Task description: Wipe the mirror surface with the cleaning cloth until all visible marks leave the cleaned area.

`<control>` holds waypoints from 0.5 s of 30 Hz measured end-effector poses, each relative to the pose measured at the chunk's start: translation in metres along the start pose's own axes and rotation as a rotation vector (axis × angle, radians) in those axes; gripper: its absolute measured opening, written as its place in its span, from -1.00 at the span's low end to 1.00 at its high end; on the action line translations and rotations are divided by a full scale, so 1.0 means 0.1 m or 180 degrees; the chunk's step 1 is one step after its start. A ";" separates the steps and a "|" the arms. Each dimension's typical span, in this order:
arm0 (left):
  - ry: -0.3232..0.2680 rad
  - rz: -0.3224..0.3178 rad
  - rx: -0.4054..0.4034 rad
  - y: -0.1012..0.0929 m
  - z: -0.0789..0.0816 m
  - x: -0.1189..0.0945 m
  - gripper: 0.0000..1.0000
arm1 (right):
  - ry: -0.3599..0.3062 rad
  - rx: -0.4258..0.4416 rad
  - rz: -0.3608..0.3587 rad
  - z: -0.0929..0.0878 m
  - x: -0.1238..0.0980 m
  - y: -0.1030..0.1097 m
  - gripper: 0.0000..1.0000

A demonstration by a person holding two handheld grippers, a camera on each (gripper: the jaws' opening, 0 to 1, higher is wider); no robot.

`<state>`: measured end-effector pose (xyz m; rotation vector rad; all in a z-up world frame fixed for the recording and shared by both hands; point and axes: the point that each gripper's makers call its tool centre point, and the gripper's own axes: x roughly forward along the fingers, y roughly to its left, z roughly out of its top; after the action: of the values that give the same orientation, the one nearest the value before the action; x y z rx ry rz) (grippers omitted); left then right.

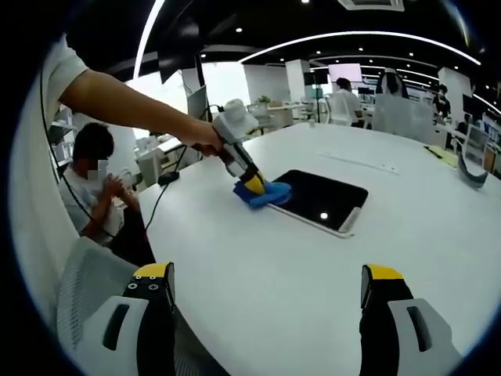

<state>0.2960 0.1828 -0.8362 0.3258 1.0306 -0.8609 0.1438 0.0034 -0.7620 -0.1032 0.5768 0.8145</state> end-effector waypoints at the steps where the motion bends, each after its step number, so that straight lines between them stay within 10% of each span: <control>1: -0.0001 0.0005 0.0022 0.00 0.00 0.00 -0.74 | 0.0001 -0.0002 0.0004 0.00 0.01 0.00 0.98; 15: 0.0033 0.0095 0.0189 0.05 -0.03 -0.01 -0.79 | 0.0015 -0.0011 0.0039 0.01 0.06 0.02 0.98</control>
<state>0.2974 0.1882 -0.8375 0.3953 1.0090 -0.8648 0.1460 0.0089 -0.7640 -0.1047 0.5809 0.8274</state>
